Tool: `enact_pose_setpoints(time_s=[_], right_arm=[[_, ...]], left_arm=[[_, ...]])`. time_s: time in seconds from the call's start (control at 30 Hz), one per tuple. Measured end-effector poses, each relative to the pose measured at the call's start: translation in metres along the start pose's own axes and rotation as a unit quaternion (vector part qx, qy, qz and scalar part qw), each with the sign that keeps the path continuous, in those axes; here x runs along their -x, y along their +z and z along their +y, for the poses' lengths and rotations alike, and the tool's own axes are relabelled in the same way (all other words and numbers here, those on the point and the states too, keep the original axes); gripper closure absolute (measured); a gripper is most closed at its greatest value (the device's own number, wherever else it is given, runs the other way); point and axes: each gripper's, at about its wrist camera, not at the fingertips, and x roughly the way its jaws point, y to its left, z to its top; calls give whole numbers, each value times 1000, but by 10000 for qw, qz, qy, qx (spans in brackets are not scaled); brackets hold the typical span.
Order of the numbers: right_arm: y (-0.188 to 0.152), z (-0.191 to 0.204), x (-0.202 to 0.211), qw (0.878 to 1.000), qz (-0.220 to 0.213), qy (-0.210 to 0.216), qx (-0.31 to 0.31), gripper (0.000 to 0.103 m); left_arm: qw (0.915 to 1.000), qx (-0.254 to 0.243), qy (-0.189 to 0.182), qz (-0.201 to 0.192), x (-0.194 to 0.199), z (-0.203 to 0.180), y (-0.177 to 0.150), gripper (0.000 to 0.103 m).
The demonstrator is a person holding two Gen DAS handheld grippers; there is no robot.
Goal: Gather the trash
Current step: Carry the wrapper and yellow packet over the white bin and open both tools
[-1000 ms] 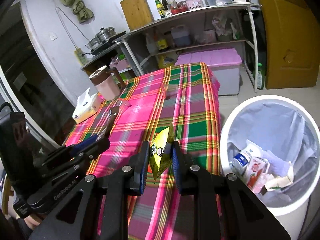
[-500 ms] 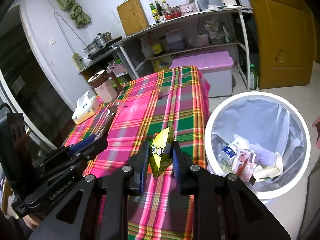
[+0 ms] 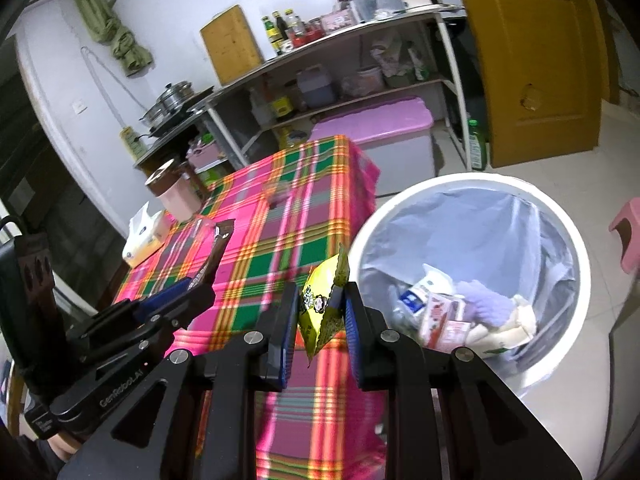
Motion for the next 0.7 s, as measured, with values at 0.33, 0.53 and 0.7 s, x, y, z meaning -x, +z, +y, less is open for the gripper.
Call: enact_pose_setpoints(time_s=[0.33, 0.53, 0.7], right_arm=[[0, -45, 6, 9988, -38, -310, -379, 80], [-1, -72, 3, 9970, 15, -514, -576, 80], [-1, -87, 0, 9955, 81, -648, -687, 80]], left_arm=[[9983, -321, -451, 188, -37, -34, 7, 79], [9956, -460, -748, 332, -61, -52, 10, 79], [9935, -529, -886, 472, -81, -66, 14, 79]])
